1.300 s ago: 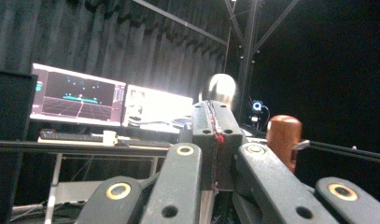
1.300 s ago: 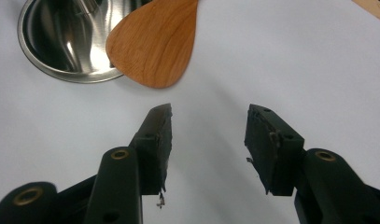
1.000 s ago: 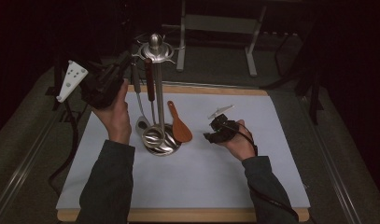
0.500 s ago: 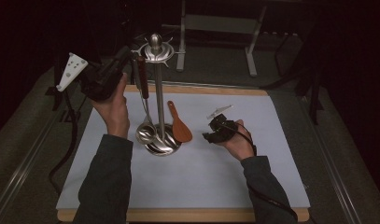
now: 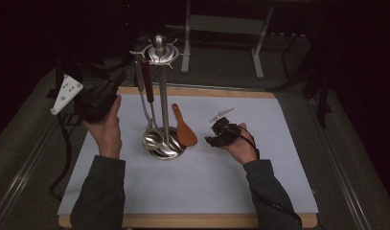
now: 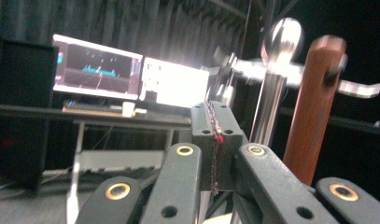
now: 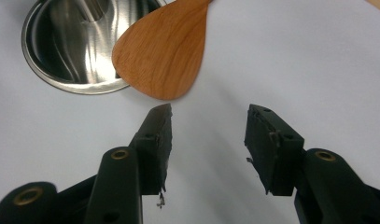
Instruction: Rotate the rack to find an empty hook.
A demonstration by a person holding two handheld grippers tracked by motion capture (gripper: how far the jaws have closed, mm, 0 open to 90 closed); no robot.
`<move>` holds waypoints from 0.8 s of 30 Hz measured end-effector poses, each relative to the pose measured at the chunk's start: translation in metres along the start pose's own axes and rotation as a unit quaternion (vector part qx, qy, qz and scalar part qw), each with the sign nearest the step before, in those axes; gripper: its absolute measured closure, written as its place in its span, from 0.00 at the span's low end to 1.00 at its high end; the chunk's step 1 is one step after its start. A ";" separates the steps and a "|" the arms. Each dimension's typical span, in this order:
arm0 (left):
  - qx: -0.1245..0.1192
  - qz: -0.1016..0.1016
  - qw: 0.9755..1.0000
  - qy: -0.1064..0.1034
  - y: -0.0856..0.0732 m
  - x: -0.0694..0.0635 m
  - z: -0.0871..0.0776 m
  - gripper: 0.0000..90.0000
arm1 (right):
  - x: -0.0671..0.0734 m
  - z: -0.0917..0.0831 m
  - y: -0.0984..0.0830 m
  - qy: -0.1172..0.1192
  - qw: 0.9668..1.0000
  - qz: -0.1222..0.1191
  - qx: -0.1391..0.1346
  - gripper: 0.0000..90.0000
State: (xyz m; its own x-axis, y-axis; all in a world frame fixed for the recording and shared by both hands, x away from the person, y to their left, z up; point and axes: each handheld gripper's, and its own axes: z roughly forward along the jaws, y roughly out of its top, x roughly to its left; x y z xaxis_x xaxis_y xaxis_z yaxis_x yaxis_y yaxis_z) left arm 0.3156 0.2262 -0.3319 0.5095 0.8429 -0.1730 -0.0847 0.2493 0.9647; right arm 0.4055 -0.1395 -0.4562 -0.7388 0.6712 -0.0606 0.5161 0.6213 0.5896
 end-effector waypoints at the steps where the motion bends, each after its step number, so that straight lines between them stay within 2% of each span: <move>1: 0.016 0.000 1.000 0.004 -0.010 0.004 -0.007 1.00 | 0.000 0.002 0.000 0.001 1.000 -0.001 0.000 0.57; 5: 0.037 -0.004 0.999 0.009 -0.032 0.012 -0.021 0.98 | 0.003 0.008 0.003 0.005 1.000 -0.001 -0.001 0.57; 6: 0.037 -0.004 0.999 0.009 -0.032 0.012 -0.021 0.97 | 0.003 0.008 0.003 0.005 1.000 -0.001 -0.001 0.57; 8: 0.053 -0.002 0.999 0.009 -0.052 0.015 -0.032 0.96 | 0.004 0.012 0.004 0.008 1.000 0.000 -0.001 0.57; 11: 0.067 0.001 0.998 0.004 -0.071 0.017 -0.041 0.95 | 0.005 0.016 0.005 0.008 1.000 0.000 -0.001 0.57; 12: 0.067 0.001 0.998 0.004 -0.071 0.017 -0.041 0.94 | 0.005 0.016 0.005 0.008 1.000 0.000 -0.001 0.57; 13: 0.075 -0.002 0.997 0.000 -0.089 0.018 -0.048 0.94 | 0.006 0.017 0.005 0.009 1.000 -0.001 0.000 0.57; 18: 0.114 0.001 0.993 0.000 -0.128 0.022 -0.060 0.91 | 0.006 0.025 0.009 0.008 1.000 -0.005 0.000 0.57; 23: 0.142 -0.009 0.990 0.006 -0.156 0.030 -0.068 0.89 | 0.007 0.033 0.015 0.007 1.000 -0.007 0.001 0.58; 24: 0.142 -0.009 0.990 0.006 -0.156 0.030 -0.068 0.88 | 0.007 0.033 0.015 0.007 1.000 -0.007 0.001 0.58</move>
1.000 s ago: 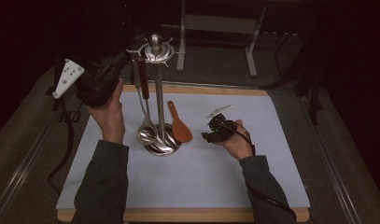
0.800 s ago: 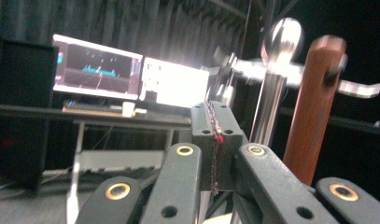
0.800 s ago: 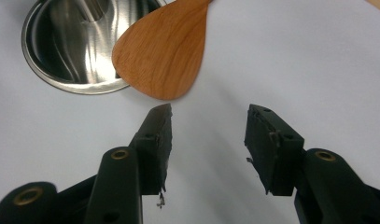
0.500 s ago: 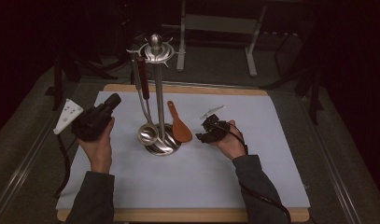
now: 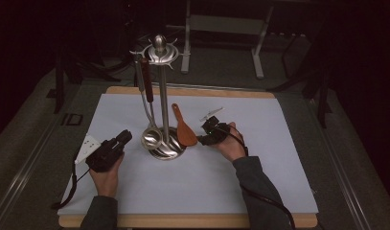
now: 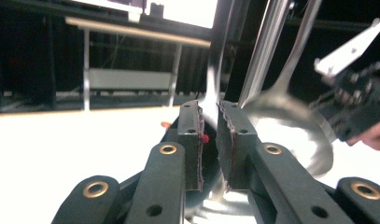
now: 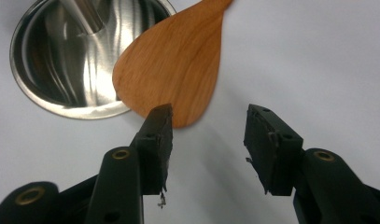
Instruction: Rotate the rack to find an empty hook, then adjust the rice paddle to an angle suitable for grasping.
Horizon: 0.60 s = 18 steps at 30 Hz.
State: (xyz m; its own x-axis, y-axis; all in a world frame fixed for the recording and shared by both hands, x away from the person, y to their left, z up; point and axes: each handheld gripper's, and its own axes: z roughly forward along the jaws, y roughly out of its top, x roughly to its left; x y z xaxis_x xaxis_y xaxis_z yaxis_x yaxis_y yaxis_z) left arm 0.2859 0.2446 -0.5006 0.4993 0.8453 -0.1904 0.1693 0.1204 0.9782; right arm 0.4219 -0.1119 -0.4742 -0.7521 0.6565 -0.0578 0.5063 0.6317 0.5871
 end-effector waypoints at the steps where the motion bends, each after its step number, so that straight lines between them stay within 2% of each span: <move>1: 0.013 -0.002 1.000 0.002 -0.008 0.002 0.001 0.88 | 0.001 0.002 0.002 -0.001 1.000 -0.002 0.001 0.58; 6: 0.030 0.002 1.000 0.006 -0.015 0.006 0.004 0.87 | 0.003 0.009 0.012 0.003 1.000 0.000 -0.005 0.58; 8: 0.042 0.002 0.999 0.014 -0.019 0.007 0.007 0.88 | 0.005 0.013 0.018 0.007 1.000 0.004 -0.010 0.58; 12: 0.039 -0.001 0.999 0.010 -0.021 0.006 0.009 0.88 | 0.007 0.017 0.023 0.011 1.000 0.005 -0.013 0.58; 18: 0.041 -0.022 0.999 0.026 -0.027 0.015 0.005 0.87 | 0.006 0.026 0.033 0.016 0.999 0.022 -0.022 0.58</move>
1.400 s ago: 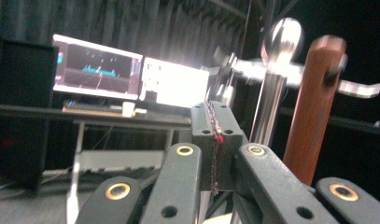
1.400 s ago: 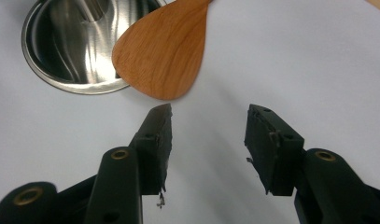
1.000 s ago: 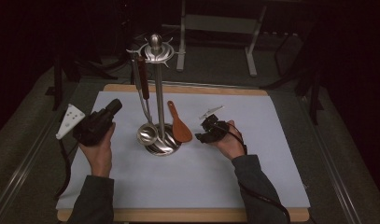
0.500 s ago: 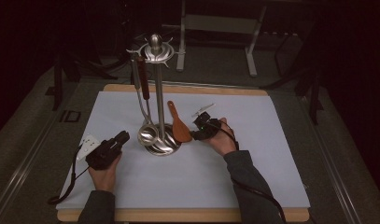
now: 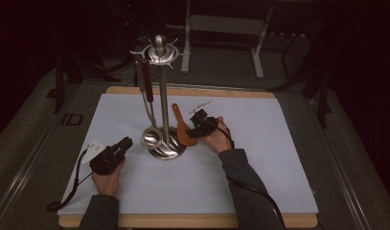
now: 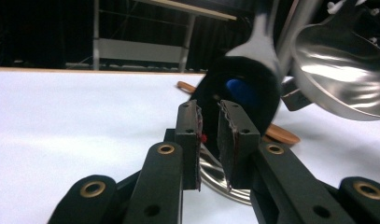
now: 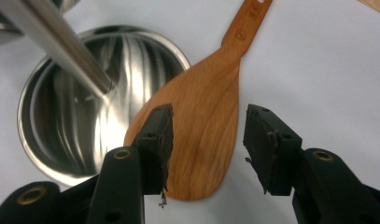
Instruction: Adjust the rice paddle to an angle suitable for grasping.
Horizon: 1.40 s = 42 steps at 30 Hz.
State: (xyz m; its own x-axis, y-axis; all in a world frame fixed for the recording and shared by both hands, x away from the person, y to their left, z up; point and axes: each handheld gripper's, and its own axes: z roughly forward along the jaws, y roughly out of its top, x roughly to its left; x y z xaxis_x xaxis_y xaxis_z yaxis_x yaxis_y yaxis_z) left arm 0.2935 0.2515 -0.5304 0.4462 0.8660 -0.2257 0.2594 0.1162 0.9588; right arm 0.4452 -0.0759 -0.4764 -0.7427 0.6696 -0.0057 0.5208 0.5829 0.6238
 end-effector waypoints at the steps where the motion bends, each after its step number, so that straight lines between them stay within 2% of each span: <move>1: 0.001 0.000 1.000 0.003 0.000 0.000 0.000 0.87 | 0.000 0.002 0.001 0.000 1.000 0.002 -0.001 0.58; 8: 0.007 0.000 1.000 0.000 -0.002 0.000 0.002 0.87 | -0.003 0.014 0.007 -0.001 1.000 0.029 -0.010 0.58; 12: 0.008 0.000 1.000 -0.001 -0.002 0.000 0.002 0.87 | -0.003 0.022 0.010 -0.002 0.999 0.034 -0.008 0.58; 14: 0.009 0.002 1.000 -0.003 -0.002 -0.001 0.002 0.87 | -0.004 0.032 0.013 -0.003 0.999 0.045 -0.005 0.59; 19: 0.009 0.000 1.000 -0.006 -0.003 -0.001 0.002 0.87 | -0.004 0.041 0.017 -0.004 0.998 0.058 -0.004 0.59; 23: 0.009 0.001 1.000 -0.006 -0.003 -0.001 0.002 0.87 | -0.006 0.053 0.025 -0.010 0.997 0.074 -0.003 0.59; 26: 0.009 0.001 1.000 -0.008 -0.003 -0.002 0.002 0.87 | -0.007 0.058 0.028 -0.012 0.996 0.088 -0.003 0.59; 30: 0.009 0.000 1.000 -0.011 -0.003 -0.002 0.002 0.87 | -0.006 0.061 0.031 -0.012 0.995 0.096 -0.007 0.59; 32: 0.010 0.000 1.000 -0.011 -0.003 -0.002 0.002 0.87 | -0.005 0.067 0.032 -0.018 0.995 0.096 -0.001 0.59; 35: 0.010 -0.001 1.000 -0.012 -0.003 -0.002 0.002 0.87 | -0.008 0.073 0.029 -0.022 0.993 0.112 0.000 0.57; 37: 0.011 -0.001 1.000 -0.012 -0.003 -0.002 0.002 0.87 | -0.011 0.077 0.028 -0.020 0.992 0.123 0.010 0.57; 42: 0.010 -0.001 1.000 -0.012 -0.003 -0.002 0.002 0.87 | -0.013 0.075 0.025 -0.030 0.992 0.120 0.019 0.62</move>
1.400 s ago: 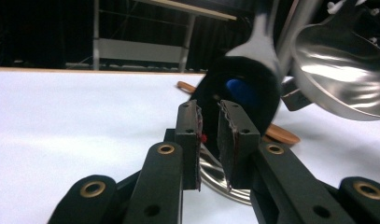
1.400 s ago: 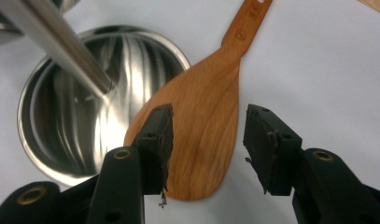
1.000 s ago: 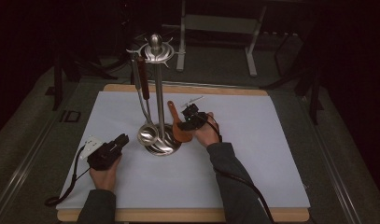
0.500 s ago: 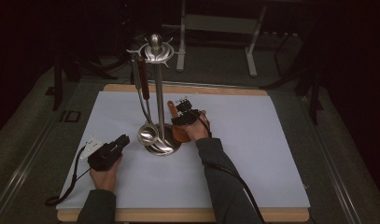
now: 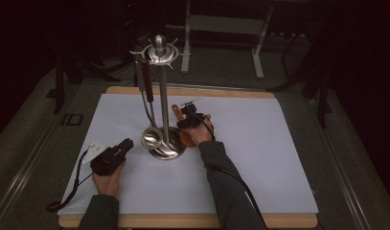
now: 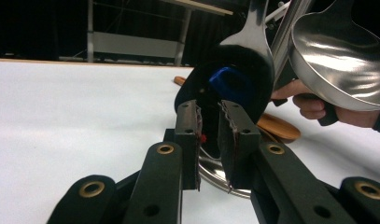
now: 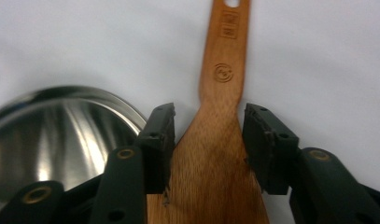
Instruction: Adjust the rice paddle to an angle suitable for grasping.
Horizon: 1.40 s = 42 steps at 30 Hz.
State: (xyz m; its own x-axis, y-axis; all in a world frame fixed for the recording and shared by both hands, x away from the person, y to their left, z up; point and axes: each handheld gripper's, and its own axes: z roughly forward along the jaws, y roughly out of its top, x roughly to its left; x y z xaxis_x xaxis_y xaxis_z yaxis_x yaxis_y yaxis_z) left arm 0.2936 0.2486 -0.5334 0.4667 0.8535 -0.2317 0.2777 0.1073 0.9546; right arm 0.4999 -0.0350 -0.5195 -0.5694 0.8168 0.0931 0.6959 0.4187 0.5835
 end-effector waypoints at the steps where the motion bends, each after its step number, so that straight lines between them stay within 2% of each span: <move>1: -0.001 0.000 1.000 0.000 0.000 0.000 0.000 0.87 | 0.000 -0.001 -0.001 -0.003 1.000 -0.001 0.002 0.63; 4: 0.000 0.000 1.000 0.000 0.000 0.000 0.000 0.87 | -0.008 -0.011 -0.009 -0.018 1.000 -0.013 0.018 0.65; 7: 0.000 0.000 1.000 0.000 0.000 0.000 0.000 0.87 | -0.017 -0.021 -0.020 -0.017 1.000 -0.012 0.022 0.65; 11: 0.001 0.000 1.000 0.001 0.000 0.000 0.001 0.87 | -0.029 -0.039 -0.039 -0.019 0.999 -0.017 0.041 0.65; 13: 0.001 0.001 1.000 0.001 0.000 0.000 0.001 0.87 | -0.031 -0.043 -0.043 -0.018 0.999 -0.019 0.044 0.65; 14: 0.001 0.001 1.000 0.001 0.000 0.000 0.001 0.87 | -0.035 -0.053 -0.054 -0.019 0.998 -0.026 0.055 0.65; 19: 0.003 0.002 1.000 0.001 0.000 0.000 0.001 0.87 | -0.046 -0.077 -0.080 -0.014 0.996 -0.037 0.080 0.66; 24: 0.002 0.004 1.000 0.002 -0.001 0.000 0.001 0.87 | -0.052 -0.094 -0.098 -0.009 0.994 -0.041 0.105 0.66; 26: 0.002 0.003 1.000 0.002 -0.001 0.000 0.002 0.87 | -0.056 -0.106 -0.110 -0.006 0.991 -0.047 0.129 0.66; 28: 0.003 0.003 1.000 0.001 -0.001 0.000 0.002 0.87 | -0.057 -0.112 -0.114 -0.003 0.987 -0.049 0.154 0.68; 31: 0.002 0.002 1.000 0.002 -0.001 0.000 0.002 0.87 | -0.055 -0.116 -0.113 0.000 0.978 -0.063 0.200 0.67; 32: 0.003 0.002 1.000 0.002 -0.001 0.000 0.002 0.87 | -0.054 -0.116 -0.112 0.001 0.977 -0.069 0.202 0.64; 37: 0.003 0.001 1.000 0.001 -0.001 0.000 0.002 0.87 | -0.051 -0.115 -0.101 0.001 0.978 -0.089 0.191 0.62; 42: 0.002 0.000 1.000 0.001 -0.001 0.000 0.002 0.87 | -0.048 -0.102 -0.087 -0.005 0.969 -0.108 0.222 0.64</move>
State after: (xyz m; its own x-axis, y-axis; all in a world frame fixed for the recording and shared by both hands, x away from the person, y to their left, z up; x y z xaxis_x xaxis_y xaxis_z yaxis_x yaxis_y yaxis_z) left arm 0.2955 0.2476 -0.5344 0.4654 0.8541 -0.2322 0.2820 0.1055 0.9536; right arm 0.4224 -0.1511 -0.4922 -0.7201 0.6938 -0.0007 0.6820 0.7081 0.1831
